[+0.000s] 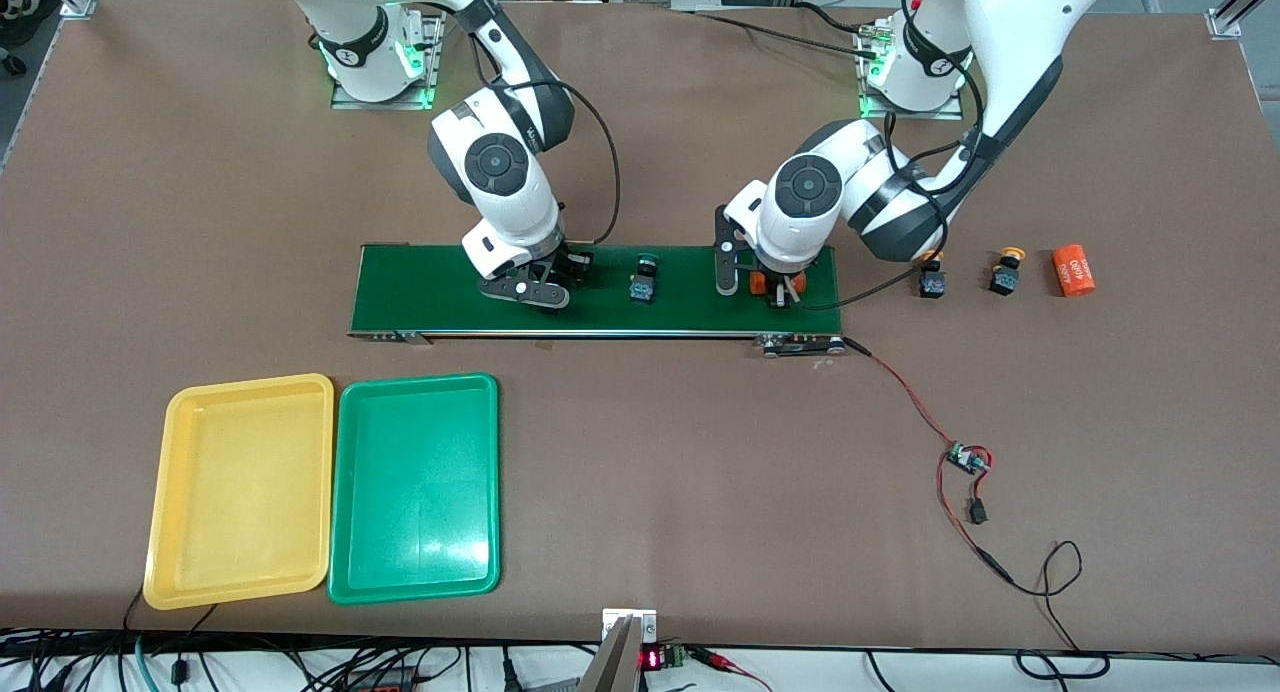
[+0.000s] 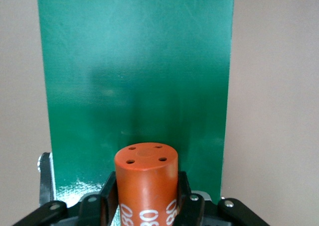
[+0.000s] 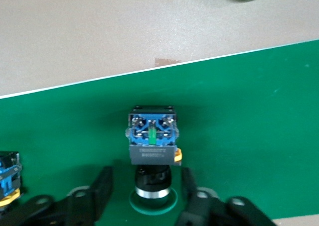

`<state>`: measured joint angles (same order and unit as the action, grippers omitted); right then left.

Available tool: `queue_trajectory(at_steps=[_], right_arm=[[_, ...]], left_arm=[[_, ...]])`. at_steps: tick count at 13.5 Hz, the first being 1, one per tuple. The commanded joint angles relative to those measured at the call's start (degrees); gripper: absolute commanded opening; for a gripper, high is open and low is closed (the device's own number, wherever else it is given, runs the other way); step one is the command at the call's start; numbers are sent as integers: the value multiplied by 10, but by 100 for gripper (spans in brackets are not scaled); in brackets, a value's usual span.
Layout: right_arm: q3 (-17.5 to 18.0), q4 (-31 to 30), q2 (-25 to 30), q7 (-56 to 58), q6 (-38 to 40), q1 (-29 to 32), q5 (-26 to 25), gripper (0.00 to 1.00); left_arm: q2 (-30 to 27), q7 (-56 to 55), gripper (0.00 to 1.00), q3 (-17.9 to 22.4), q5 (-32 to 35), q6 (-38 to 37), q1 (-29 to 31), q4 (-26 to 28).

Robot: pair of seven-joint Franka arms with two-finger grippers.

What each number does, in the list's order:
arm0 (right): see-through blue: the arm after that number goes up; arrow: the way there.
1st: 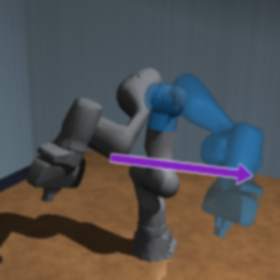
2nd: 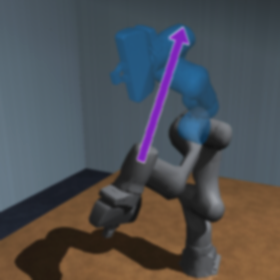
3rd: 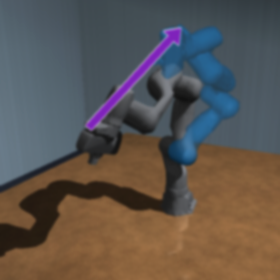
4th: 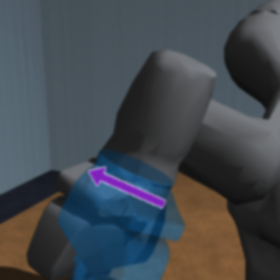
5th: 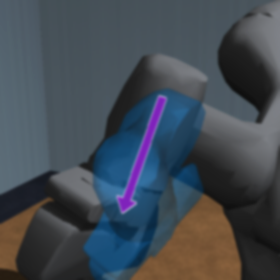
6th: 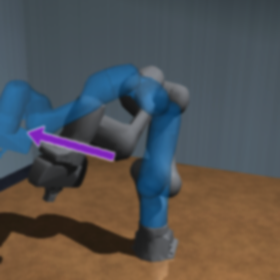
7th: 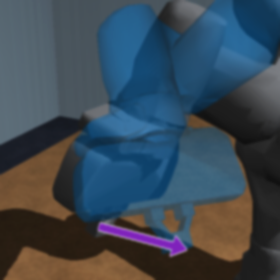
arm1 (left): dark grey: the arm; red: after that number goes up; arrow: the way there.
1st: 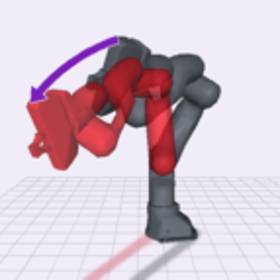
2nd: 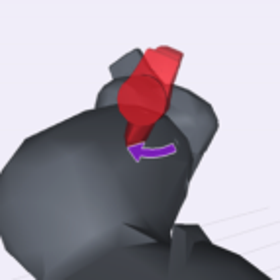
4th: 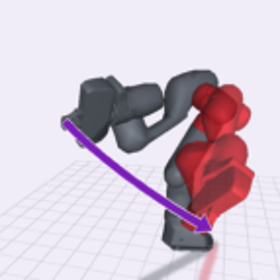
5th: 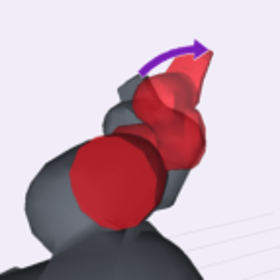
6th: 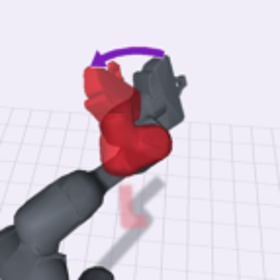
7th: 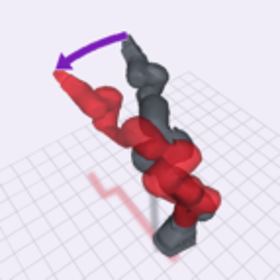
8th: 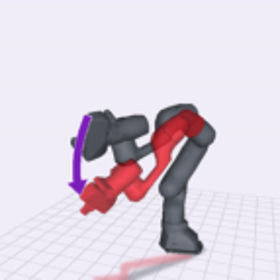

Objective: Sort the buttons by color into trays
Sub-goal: 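Release the orange cylinder onto the belt with the left gripper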

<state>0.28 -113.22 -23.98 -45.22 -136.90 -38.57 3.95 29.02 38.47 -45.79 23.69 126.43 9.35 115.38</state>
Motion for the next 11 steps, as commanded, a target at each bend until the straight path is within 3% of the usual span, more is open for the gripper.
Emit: queue_trajectory(at_steps=[1,2,7,11], right_arm=[[1,12,-11,19,6,2,-3,20],[1,12,-10,27,8,2,-3,11],[-3,15,11,57,23,9,-3,2],[-42,86,32,115,130,8,-21,2]], left_arm=[[-10,20,100,-1,-11,1,-4,-2],[-22,21,100,-2,-11,0,-3,-3],[-104,20,100,17,-35,-3,51,-22],[-103,20,100,148,-35,-1,70,-21]])
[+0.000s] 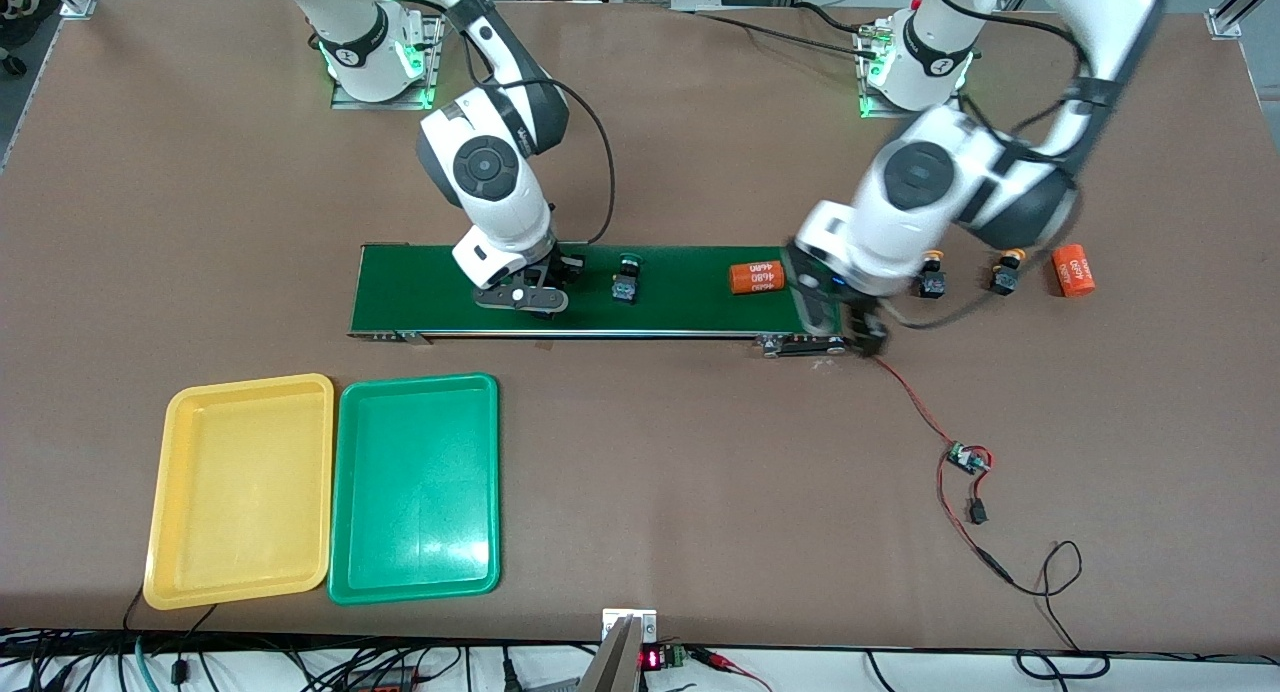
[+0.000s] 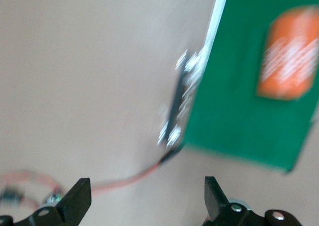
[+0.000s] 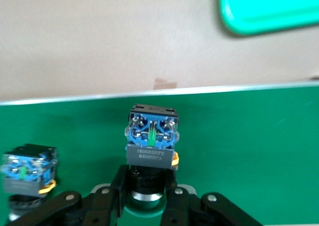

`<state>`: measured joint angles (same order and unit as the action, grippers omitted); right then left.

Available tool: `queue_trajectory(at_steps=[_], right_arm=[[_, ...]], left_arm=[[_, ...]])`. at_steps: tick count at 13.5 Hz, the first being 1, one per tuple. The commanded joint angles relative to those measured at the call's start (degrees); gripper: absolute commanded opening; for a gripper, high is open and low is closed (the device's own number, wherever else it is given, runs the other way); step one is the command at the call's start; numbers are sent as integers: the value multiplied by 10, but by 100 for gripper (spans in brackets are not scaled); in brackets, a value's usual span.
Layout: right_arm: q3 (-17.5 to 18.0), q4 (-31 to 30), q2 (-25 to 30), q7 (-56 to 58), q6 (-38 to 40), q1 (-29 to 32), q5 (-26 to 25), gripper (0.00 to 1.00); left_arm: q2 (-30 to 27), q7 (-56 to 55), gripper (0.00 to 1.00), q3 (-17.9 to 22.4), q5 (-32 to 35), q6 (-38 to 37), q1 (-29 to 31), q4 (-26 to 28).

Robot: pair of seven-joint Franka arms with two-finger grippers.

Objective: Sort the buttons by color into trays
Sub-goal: 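Carry the button into the green tray and open the right gripper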

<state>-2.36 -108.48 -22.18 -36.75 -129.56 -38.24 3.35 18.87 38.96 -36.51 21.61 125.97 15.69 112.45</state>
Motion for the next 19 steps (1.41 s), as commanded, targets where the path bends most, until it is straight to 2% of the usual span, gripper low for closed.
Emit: queue_trajectory(at_steps=[1,3,5,7,10,13,15,19], right_arm=[[-25,57,14,40,82,6,-33,2],[-42,86,15,59,118,5,-66,2],[-63,121,8,99,131,12,-79,2],[-69,146,-25,146,123,37,-80,2],[-69,224,-97,236,108,86,-78,3],[-69,251,-142,265,50,127,-77,3],[-69,251,-171,284,-8,148,-75,3],[-69,252,-224,288,-73,169,-76,4]], left_arm=[[0,16,100,97,-14,4,11,8],[5,6,100,151,-15,6,16,7],[9,-5,100,176,-22,7,32,7],[9,-31,100,195,-23,4,46,8],[11,-123,100,226,-24,1,61,11],[16,-213,100,228,-32,0,104,15],[22,-222,100,236,-34,1,122,22],[29,-237,100,237,-39,5,162,47]])
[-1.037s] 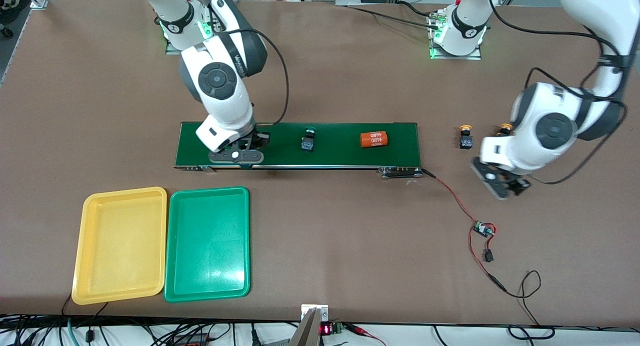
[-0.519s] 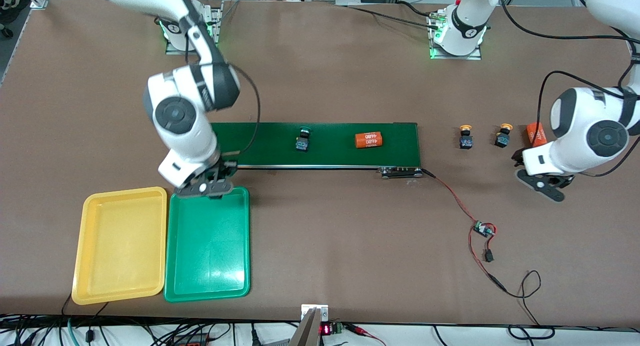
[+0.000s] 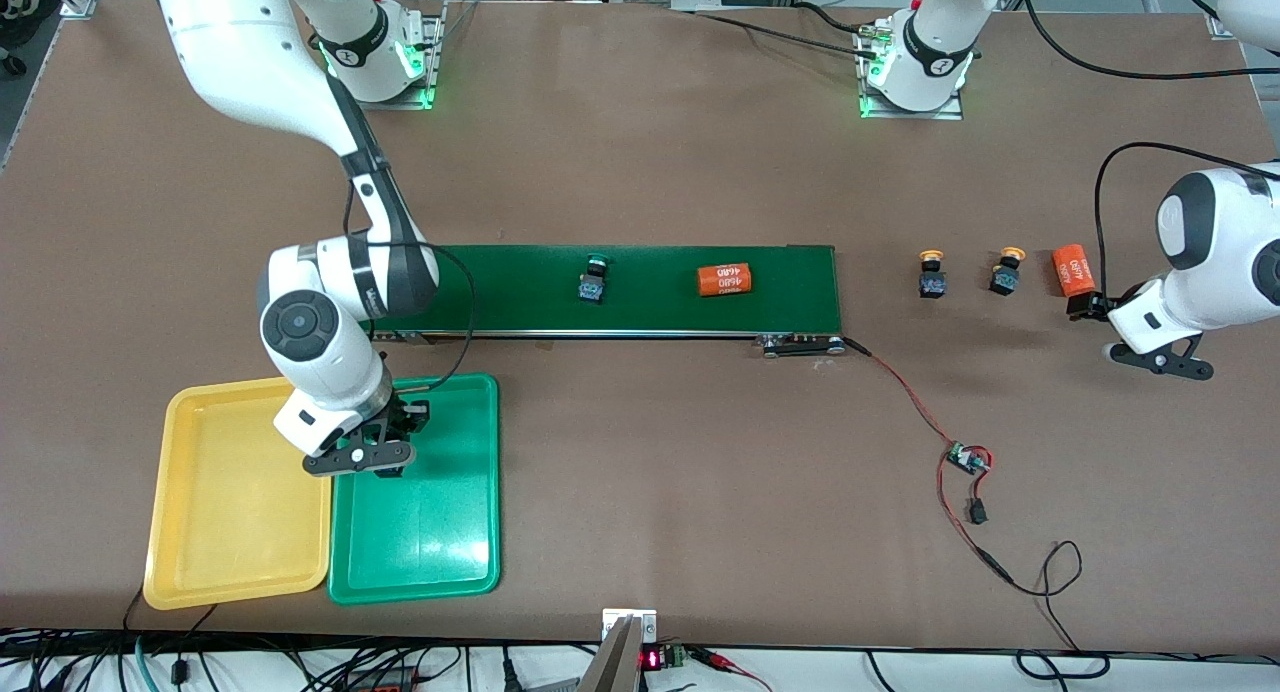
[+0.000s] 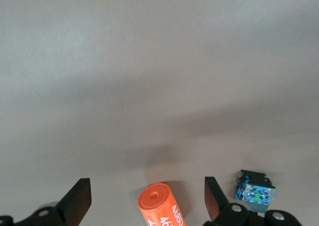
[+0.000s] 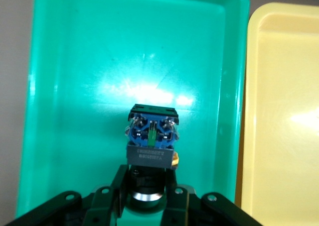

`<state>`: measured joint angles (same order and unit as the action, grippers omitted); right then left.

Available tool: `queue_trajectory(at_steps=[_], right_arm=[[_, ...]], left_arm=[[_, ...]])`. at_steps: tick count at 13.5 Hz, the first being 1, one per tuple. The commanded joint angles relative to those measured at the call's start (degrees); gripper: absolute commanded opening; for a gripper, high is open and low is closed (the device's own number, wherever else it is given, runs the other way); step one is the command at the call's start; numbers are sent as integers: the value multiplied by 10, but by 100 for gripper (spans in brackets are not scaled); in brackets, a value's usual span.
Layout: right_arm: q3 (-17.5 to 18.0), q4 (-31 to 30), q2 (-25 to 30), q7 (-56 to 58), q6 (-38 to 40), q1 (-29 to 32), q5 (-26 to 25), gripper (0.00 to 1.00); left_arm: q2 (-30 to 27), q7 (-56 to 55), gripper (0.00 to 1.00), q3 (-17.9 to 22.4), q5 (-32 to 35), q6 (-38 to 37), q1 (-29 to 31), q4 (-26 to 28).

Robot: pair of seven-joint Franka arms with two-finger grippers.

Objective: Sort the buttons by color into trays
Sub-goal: 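Carry the button into the green tray and open the right gripper, then return the right gripper to the belt while the left gripper reaches cylinders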

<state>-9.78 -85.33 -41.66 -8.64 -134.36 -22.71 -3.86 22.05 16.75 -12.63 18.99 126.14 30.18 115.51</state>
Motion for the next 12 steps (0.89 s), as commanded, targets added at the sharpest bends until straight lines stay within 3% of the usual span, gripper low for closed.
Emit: queue_trajectory(at_steps=[1,3,5,7,8,10,12], right_arm=[[5,20,-43,6,-38,13,-4,5],[5,20,-67,6,-51,19,-2,7],[6,20,-79,10,-51,19,-2,29],[6,19,-78,10,-51,17,1,67],[6,19,-74,11,-49,18,2,79],[12,16,-55,11,-23,21,5,80],[15,17,-9,9,72,16,27,83]], left_arm=[[-3,-17,100,-2,-25,5,26,29],[-2,-25,100,-2,-60,7,46,47],[0,-66,100,-2,-62,7,52,55],[5,-83,100,1,-62,16,58,63],[13,-83,100,1,-62,22,61,65],[27,-83,100,7,-58,54,68,75],[35,-82,100,10,-55,61,68,74]])
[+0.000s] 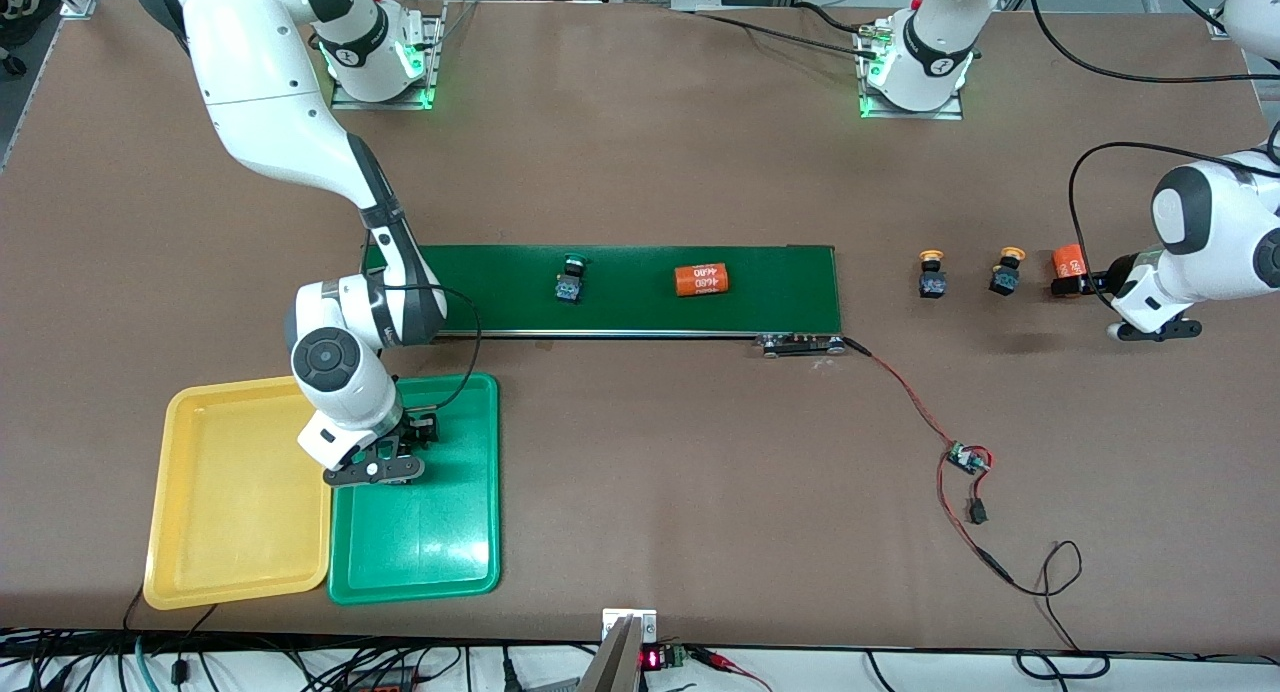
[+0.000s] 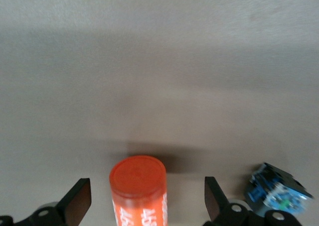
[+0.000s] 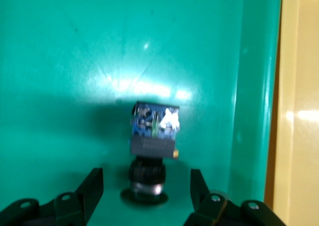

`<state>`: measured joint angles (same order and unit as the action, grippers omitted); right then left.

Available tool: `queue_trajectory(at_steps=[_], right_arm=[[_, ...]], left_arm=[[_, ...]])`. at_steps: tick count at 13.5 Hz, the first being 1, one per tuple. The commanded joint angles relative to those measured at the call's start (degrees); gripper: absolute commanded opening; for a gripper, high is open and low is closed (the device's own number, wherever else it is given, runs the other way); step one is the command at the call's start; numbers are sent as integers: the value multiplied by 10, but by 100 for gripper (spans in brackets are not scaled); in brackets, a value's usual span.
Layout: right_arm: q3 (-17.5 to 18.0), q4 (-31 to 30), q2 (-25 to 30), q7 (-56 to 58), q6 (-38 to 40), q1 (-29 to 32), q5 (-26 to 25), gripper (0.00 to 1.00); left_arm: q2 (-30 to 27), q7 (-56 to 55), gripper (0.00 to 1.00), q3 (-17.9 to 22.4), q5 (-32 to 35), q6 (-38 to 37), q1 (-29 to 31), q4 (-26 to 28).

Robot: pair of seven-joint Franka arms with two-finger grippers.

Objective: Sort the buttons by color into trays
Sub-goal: 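Return the right gripper to the belt while the left gripper reaches cylinders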

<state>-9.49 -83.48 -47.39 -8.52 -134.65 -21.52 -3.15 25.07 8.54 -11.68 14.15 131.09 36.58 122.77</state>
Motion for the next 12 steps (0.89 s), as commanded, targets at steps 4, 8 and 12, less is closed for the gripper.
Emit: queue_trajectory(at_steps=[4,8,12], right_arm=[[14,-39,135,-1,196,-5,61,83],[18,-239,281,-43,135,-29,63,84],[18,-395,361,-164,34,-90,62,84]], left_arm=[[4,6,66,1,-6,-11,4,4],[0,8,19,1,-5,-49,3,2],[-25,18,0,-3,-4,-69,-16,-20]])
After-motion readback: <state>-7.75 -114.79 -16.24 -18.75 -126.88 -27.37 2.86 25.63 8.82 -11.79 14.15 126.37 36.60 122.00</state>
